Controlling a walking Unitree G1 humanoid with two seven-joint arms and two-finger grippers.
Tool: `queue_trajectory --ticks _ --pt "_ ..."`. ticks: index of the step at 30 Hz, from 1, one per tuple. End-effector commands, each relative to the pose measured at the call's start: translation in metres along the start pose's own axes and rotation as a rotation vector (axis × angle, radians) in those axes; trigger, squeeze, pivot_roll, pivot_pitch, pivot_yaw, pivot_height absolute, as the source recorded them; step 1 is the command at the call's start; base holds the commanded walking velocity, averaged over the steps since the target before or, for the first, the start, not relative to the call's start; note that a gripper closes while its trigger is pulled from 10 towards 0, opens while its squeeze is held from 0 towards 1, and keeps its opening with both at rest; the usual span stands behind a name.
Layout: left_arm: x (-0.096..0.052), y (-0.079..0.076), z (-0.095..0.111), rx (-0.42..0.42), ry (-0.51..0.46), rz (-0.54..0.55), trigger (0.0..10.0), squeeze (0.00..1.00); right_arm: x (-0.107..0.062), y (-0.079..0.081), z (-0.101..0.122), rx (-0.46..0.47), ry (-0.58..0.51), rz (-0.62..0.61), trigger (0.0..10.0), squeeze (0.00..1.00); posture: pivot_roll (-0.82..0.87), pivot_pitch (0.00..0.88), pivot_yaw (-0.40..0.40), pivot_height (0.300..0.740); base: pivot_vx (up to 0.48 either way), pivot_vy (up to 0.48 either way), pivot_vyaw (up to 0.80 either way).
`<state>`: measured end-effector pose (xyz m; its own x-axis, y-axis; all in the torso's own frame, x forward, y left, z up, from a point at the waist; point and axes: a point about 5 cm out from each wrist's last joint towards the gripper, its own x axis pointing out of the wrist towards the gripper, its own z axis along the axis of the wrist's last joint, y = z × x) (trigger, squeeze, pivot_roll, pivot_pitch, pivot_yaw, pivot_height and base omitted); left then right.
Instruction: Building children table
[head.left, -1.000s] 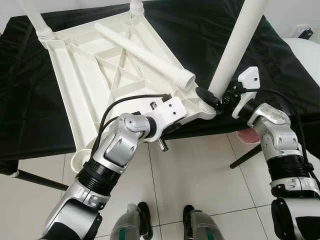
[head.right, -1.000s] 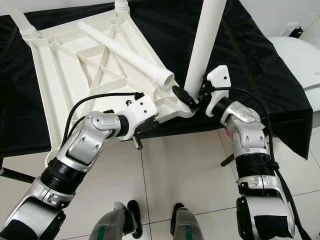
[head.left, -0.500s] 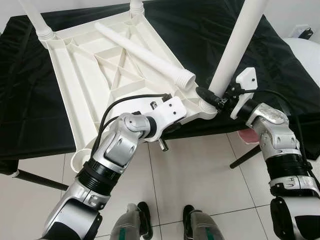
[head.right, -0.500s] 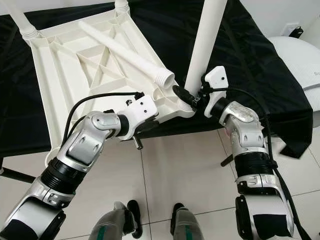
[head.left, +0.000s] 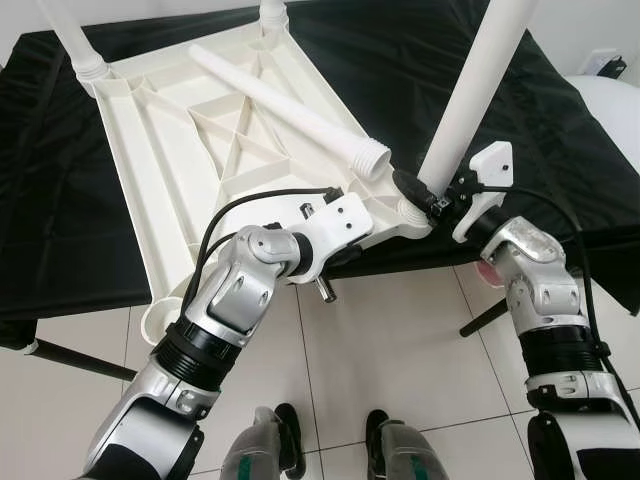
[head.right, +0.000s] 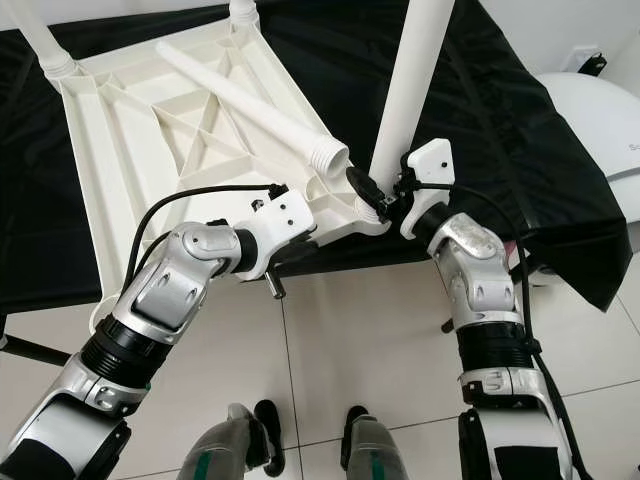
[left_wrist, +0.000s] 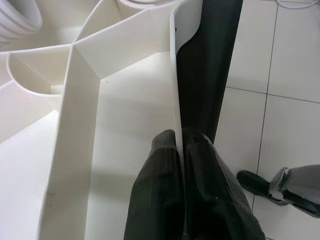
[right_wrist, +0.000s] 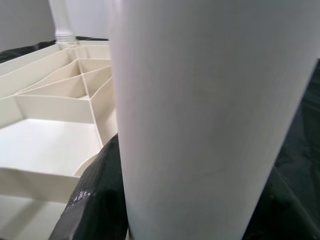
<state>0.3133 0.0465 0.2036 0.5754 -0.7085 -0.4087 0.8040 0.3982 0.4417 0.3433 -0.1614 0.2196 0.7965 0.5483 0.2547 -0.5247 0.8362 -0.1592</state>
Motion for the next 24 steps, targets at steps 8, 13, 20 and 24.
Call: queue_trajectory --ticks 8,13,20,24 --pt "-0.003 0.006 0.009 0.034 -0.019 0.098 10.0 0.0 0.002 0.014 0.007 0.056 -0.071 -0.075 10.0 0.0 -0.12 0.243 0.054 0.74 0.0 0.0 0.0" --pt "-0.003 0.006 0.009 0.034 -0.019 0.098 10.0 0.0 0.003 0.02 0.01 0.064 -0.096 -0.152 10.0 0.0 -0.12 0.242 0.055 0.74 0.0 0.0 0.0" --pt "-0.004 0.006 0.009 0.034 -0.018 0.099 10.0 0.0 0.006 0.026 0.011 0.049 -0.086 -0.258 10.0 0.0 -0.12 0.241 0.055 0.74 0.0 0.0 0.0" --pt "-0.003 0.006 0.009 0.033 -0.019 0.099 10.0 0.0 0.007 0.03 0.01 0.05 -0.076 -0.292 10.0 0.0 -0.12 0.24 0.055 0.74 0.0 0.0 0.0"
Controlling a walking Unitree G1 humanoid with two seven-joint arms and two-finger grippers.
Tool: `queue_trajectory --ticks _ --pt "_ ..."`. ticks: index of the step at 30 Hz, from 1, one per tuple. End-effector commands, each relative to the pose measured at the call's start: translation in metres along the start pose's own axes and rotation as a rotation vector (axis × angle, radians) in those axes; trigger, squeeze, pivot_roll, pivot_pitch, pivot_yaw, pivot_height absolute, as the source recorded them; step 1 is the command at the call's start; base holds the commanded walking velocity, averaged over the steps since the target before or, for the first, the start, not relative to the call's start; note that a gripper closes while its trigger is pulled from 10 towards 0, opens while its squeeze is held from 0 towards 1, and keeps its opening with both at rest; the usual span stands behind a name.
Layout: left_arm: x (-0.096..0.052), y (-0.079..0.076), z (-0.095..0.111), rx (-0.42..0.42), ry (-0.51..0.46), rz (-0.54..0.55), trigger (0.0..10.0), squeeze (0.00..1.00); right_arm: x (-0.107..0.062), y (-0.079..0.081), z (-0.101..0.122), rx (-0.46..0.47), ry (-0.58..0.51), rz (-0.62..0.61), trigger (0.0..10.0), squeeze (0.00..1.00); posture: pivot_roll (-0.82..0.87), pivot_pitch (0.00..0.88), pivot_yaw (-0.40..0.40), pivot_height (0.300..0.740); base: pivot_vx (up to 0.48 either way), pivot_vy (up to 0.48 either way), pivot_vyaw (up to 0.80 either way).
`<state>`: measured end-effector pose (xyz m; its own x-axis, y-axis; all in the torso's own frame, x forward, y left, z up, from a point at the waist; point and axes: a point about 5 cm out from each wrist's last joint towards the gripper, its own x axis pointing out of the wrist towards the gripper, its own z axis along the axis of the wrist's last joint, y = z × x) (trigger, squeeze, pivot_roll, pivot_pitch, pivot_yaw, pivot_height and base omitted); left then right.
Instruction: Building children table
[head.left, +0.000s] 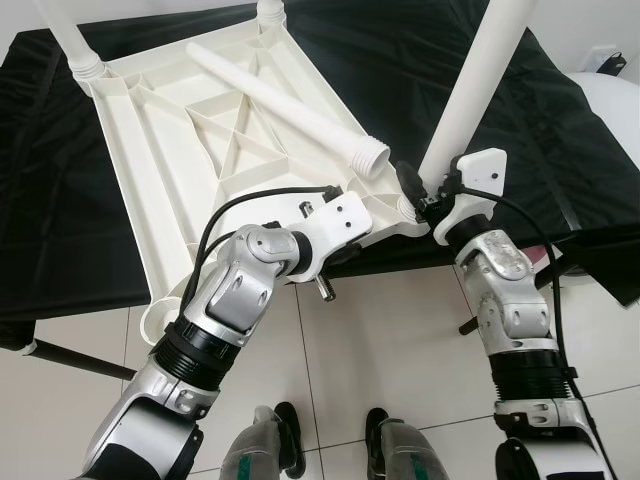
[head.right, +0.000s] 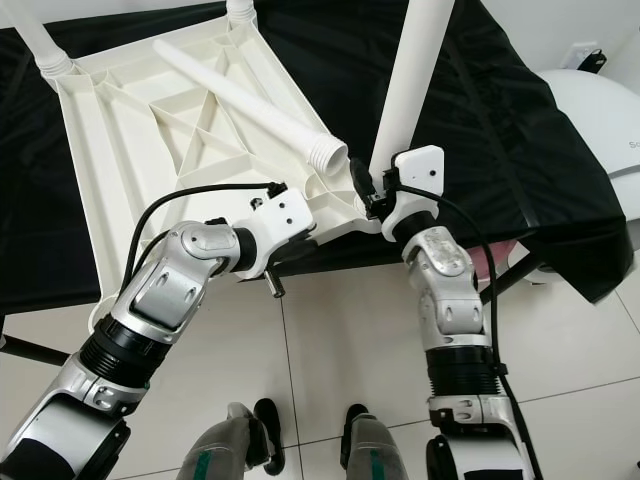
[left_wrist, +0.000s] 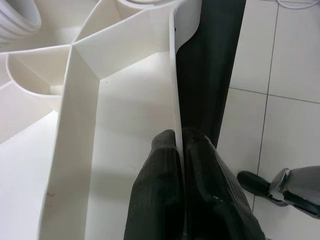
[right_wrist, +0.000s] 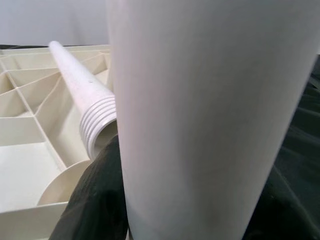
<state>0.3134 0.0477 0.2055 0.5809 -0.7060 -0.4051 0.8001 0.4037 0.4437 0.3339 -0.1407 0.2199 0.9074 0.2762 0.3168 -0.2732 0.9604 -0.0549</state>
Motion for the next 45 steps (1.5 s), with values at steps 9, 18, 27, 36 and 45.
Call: queue_trajectory --ticks 9,18,27,36,45 --pt "-0.002 0.004 0.009 0.035 -0.021 0.089 10.0 0.0 0.001 0.021 0.009 0.037 -0.045 -0.057 10.0 0.0 -0.12 0.24 0.055 0.74 0.0 0.0 0.0" --pt "-0.001 0.004 0.01 0.039 -0.026 0.09 10.0 0.0 -0.001 0.031 0.008 0.014 -0.03 -0.193 10.0 0.0 -0.12 0.224 0.052 0.74 0.0 0.0 0.0" --pt "0.0 0.004 0.011 0.038 -0.03 0.09 10.0 0.0 -0.002 0.033 0.004 -0.012 -0.002 -0.28 10.0 0.0 -0.12 0.222 0.051 0.74 0.0 0.0 0.0" --pt "0.0 0.005 0.012 0.038 -0.03 0.091 10.0 0.0 -0.002 0.037 0.001 -0.035 0.023 -0.349 10.0 0.0 -0.12 0.219 0.052 0.74 0.0 0.0 0.0" --pt "0.0 0.005 0.012 0.036 -0.028 0.094 10.0 0.0 -0.003 0.042 -0.008 -0.046 0.074 -0.476 10.0 0.0 -0.12 0.224 0.053 0.74 0.0 0.0 0.0"
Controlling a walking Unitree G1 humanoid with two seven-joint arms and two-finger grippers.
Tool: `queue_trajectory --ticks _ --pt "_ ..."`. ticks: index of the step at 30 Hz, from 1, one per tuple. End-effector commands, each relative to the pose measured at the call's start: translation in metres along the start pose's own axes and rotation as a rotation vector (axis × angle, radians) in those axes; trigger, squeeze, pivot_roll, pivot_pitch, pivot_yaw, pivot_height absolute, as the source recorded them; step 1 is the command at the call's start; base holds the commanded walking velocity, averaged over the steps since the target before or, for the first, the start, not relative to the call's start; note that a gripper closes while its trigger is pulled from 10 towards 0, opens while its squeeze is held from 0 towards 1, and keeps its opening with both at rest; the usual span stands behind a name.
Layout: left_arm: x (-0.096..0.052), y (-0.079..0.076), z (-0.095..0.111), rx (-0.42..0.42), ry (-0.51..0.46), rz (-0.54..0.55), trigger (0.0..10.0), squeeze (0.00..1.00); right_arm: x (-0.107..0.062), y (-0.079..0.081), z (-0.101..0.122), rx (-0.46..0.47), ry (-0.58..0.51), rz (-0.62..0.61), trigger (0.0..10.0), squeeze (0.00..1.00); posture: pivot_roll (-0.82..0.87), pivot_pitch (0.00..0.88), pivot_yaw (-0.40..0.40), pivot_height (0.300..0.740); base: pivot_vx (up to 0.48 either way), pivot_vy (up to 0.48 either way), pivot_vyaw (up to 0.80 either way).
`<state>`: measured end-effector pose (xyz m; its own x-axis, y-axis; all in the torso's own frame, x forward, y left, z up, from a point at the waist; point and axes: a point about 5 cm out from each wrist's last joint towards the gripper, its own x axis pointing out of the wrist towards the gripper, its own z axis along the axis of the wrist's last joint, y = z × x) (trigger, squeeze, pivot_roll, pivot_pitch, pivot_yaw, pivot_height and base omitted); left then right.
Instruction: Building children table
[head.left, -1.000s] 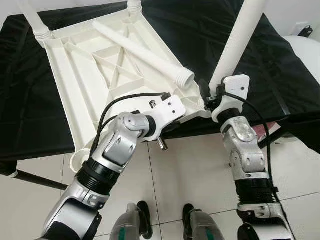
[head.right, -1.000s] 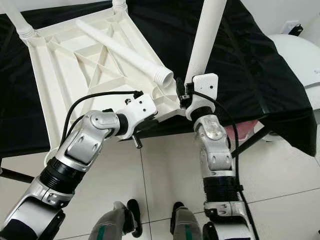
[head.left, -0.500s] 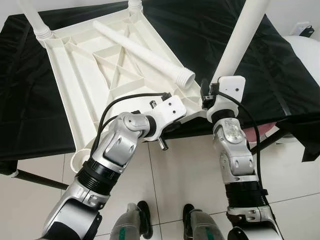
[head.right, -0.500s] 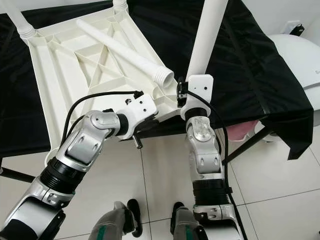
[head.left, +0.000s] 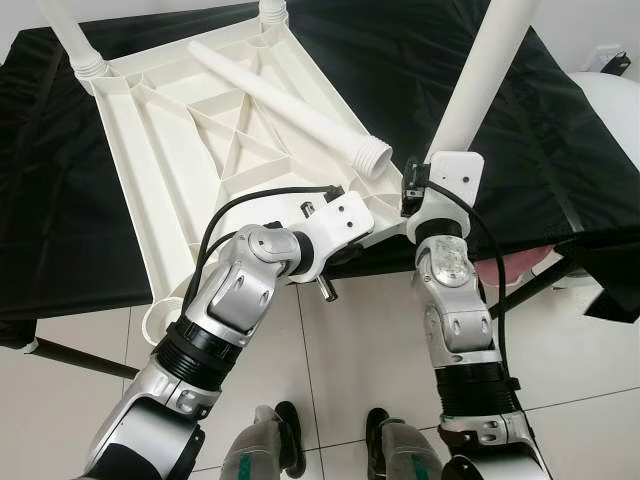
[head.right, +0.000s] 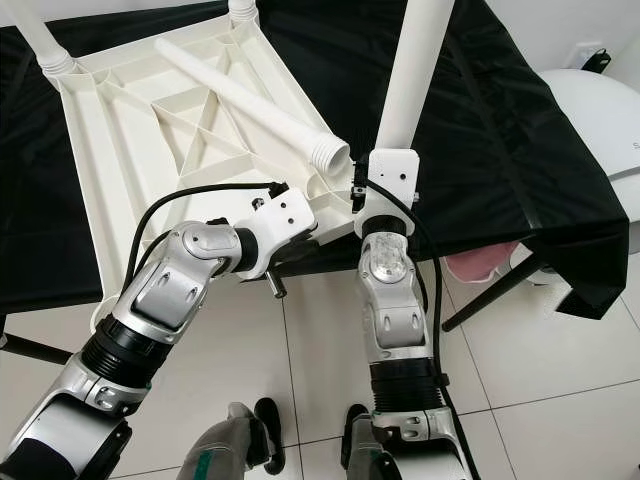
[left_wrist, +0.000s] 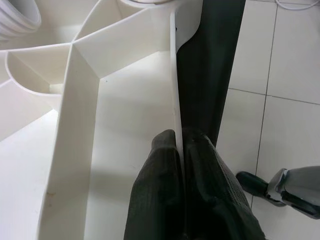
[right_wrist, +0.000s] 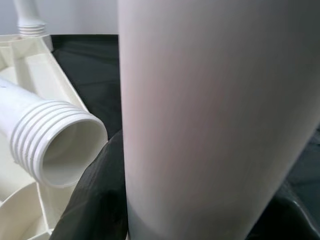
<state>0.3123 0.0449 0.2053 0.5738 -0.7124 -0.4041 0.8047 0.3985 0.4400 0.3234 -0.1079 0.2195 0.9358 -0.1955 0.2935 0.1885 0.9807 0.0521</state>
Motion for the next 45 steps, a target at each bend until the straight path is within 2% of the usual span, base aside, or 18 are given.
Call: queue_trajectory --ticks 1,3,4,6,7,8,9,17,18,21,22,24,27,34,36,39,41,45 --pt "-0.002 0.007 0.01 0.037 -0.022 0.101 10.0 0.0 -0.006 0.006 -0.009 -0.015 0.046 0.002 10.0 0.0 -0.12 0.224 0.053 0.74 0.0 0.0 0.0" --pt "-0.002 0.007 0.01 0.036 -0.022 0.102 10.0 0.0 -0.006 0.007 -0.011 -0.005 0.055 -0.006 10.0 0.0 -0.12 0.224 0.053 0.74 0.0 0.0 0.0" --pt "-0.002 0.007 0.01 0.036 -0.021 0.102 10.0 0.0 -0.007 0.008 -0.011 0.0 0.059 -0.007 10.0 0.05 -0.12 0.224 0.053 0.74 0.0 0.0 0.0" --pt "-0.002 0.007 0.01 0.036 -0.021 0.103 10.0 0.0 -0.007 0.009 -0.012 0.006 0.063 -0.005 10.0 0.06 -0.11 0.225 0.053 0.74 0.0 0.0 0.0" --pt "-0.002 0.007 0.01 0.036 -0.021 0.104 10.0 0.0 -0.007 0.01 -0.012 0.011 0.066 -0.001 10.0 0.47 -0.11 0.225 0.053 0.74 0.0 0.0 0.0" --pt "-0.002 0.007 0.01 0.036 -0.021 0.104 10.0 0.0 -0.007 0.01 -0.012 0.011 0.066 -0.001 10.0 0.47 -0.11 0.225 0.053 0.74 0.0 0.0 0.0" --pt "-0.002 0.008 0.01 0.037 -0.021 0.104 10.0 0.0 -0.007 0.011 -0.012 0.011 0.066 0.001 10.0 1.0 -0.11 0.225 0.053 0.74 0.0 0.0 0.0" --pt "-0.002 0.008 0.01 0.038 -0.022 0.105 10.0 0.0 -0.006 0.012 -0.012 0.017 0.069 0.017 10.0 1.0 -0.12 0.224 0.054 0.74 0.0 0.0 0.0" --pt "-0.002 0.008 0.01 0.038 -0.022 0.105 10.0 0.0 -0.005 0.012 -0.012 0.015 0.068 0.028 10.0 0.76 -0.12 0.224 0.054 0.74 0.0 0.0 0.0" --pt "-0.002 0.008 0.01 0.038 -0.023 0.105 10.0 0.0 -0.005 0.013 -0.011 0.013 0.066 0.035 10.0 0.76 -0.12 0.224 0.054 0.74 0.0 0.0 0.0" --pt "-0.002 0.008 0.011 0.038 -0.023 0.106 10.0 0.0 -0.004 0.012 -0.011 0.019 0.063 0.046 10.0 0.0 -0.12 0.224 0.054 0.74 0.0 0.0 0.0" --pt "-0.002 0.009 0.011 0.038 -0.024 0.106 10.0 0.0 -0.002 0.011 -0.009 0.039 0.055 0.079 10.0 0.0 -0.12 0.222 0.055 0.74 0.0 0.0 0.0" --pt "-0.002 0.009 0.011 0.038 -0.025 0.107 10.0 0.0 0.001 0.008 -0.005 0.08 0.039 0.222 10.0 0.0 -0.12 0.222 0.055 0.74 0.0 0.0 0.0" --pt "-0.002 0.009 0.011 0.039 -0.026 0.108 10.0 0.0 0.005 0.0 -0.002 0.087 0.033 0.32 10.0 0.0 -0.12 0.222 0.055 0.74 0.0 0.0 0.0" --pt "-0.002 0.009 0.011 0.038 -0.027 0.108 10.0 0.0 0.007 -0.006 -0.001 0.081 0.023 0.365 10.0 0.0 -0.13 0.217 0.054 0.74 0.0 0.0 0.0" --pt "-0.001 0.008 0.012 0.039 -0.031 0.105 10.0 0.0 0.02 -0.035 0.011 0.041 -0.006 0.488 10.0 0.0 -0.13 0.211 0.053 0.74 0.0 0.0 0.0" --pt "-0.001 0.008 0.012 0.039 -0.031 0.105 10.0 0.0 0.02 -0.035 0.011 0.041 -0.006 0.488 10.0 0.0 -0.13 0.211 0.053 0.74 0.0 0.0 0.0" --pt "0.0 0.008 0.012 0.04 -0.033 0.102 10.0 0.0 0.027 -0.046 0.016 0.015 -0.011 0.53 10.0 0.0 -0.14 0.21 0.053 0.74 0.0 0.0 0.0"
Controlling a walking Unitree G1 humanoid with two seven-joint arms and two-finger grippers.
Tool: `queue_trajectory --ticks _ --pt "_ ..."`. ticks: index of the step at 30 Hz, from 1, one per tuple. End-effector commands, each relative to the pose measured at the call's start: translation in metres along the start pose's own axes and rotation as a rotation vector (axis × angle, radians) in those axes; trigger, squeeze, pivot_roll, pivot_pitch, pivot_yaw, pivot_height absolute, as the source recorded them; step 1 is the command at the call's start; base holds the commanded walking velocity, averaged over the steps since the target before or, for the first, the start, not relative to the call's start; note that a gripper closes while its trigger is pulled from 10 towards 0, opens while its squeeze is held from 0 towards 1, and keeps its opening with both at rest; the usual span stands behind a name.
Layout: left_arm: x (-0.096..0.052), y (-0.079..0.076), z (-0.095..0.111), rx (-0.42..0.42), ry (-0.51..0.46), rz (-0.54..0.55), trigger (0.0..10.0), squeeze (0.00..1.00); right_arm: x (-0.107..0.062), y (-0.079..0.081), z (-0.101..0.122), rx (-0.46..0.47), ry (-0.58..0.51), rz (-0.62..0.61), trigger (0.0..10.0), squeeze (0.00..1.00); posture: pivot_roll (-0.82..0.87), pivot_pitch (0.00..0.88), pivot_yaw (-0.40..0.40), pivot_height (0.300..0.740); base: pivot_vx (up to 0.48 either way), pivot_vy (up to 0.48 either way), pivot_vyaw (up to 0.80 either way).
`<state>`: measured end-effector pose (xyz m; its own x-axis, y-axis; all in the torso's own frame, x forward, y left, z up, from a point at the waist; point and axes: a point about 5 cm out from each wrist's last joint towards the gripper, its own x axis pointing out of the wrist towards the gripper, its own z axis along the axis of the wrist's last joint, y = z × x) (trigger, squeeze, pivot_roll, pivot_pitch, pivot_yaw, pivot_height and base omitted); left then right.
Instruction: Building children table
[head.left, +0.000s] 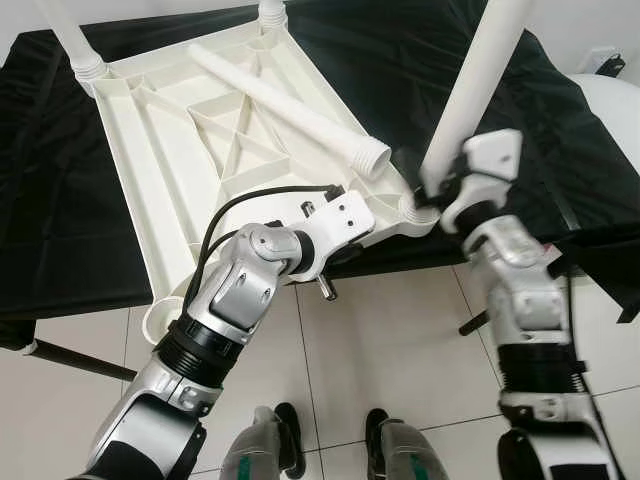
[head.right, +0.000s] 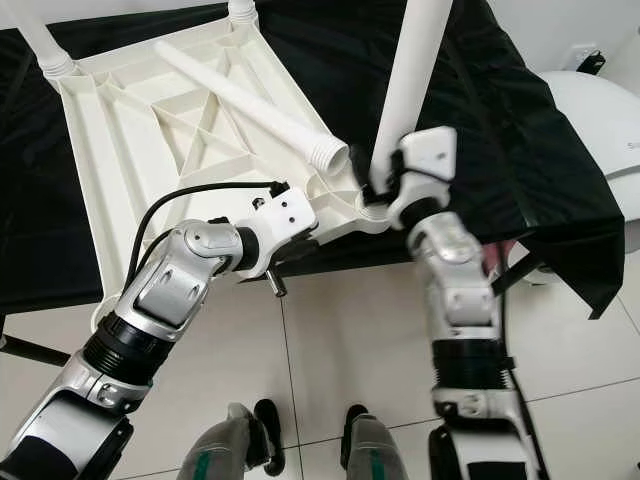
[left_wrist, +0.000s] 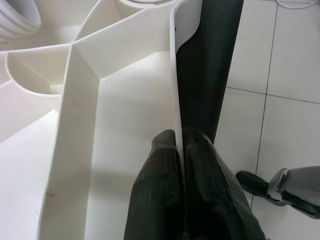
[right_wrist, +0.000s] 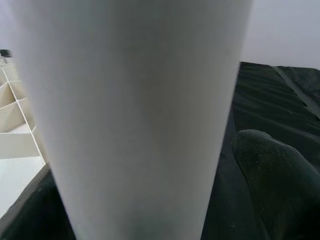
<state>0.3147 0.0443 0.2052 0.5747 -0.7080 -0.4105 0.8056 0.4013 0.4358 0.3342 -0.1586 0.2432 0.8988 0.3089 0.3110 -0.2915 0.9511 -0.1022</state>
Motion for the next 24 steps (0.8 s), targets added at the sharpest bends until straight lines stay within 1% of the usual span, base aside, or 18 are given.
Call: queue_trajectory --ticks 1,7,11,18,23,24 --pt "-0.002 0.006 0.012 0.045 -0.041 0.103 10.0 0.0 0.0 0.001 -0.003 0.016 0.017 0.02 10.0 0.0 -0.14 0.21 0.053 0.74 0.0 0.0 0.0" --pt "-0.002 0.008 0.012 0.047 -0.04 0.103 10.0 0.0 -0.003 0.005 -0.006 0.017 0.026 0.086 10.0 0.0 -0.13 0.207 0.059 0.74 0.0 0.0 0.0" --pt "-0.002 0.008 0.012 0.049 -0.039 0.103 10.0 0.0 -0.004 0.003 -0.007 0.026 0.035 0.108 10.0 0.0 -0.13 0.207 0.06 0.74 0.0 0.0 0.0" --pt "-0.003 0.009 0.012 0.049 -0.038 0.105 10.0 0.0 -0.007 0.002 -0.008 0.036 0.04 0.119 10.0 0.0 -0.13 0.21 0.059 0.74 0.0 0.0 0.0" --pt "-0.003 0.009 0.012 0.047 -0.037 0.107 10.0 0.0 -0.011 0.003 -0.01 0.062 0.056 0.115 10.0 0.0 -0.14 0.212 0.059 0.74 0.0 0.0 0.0" --pt "-0.003 0.01 0.012 0.047 -0.037 0.108 10.0 0.0 -0.013 0.002 -0.011 0.074 0.059 0.115 10.0 1.0 -0.14 0.212 0.059 0.74 0.0 0.0 0.0"
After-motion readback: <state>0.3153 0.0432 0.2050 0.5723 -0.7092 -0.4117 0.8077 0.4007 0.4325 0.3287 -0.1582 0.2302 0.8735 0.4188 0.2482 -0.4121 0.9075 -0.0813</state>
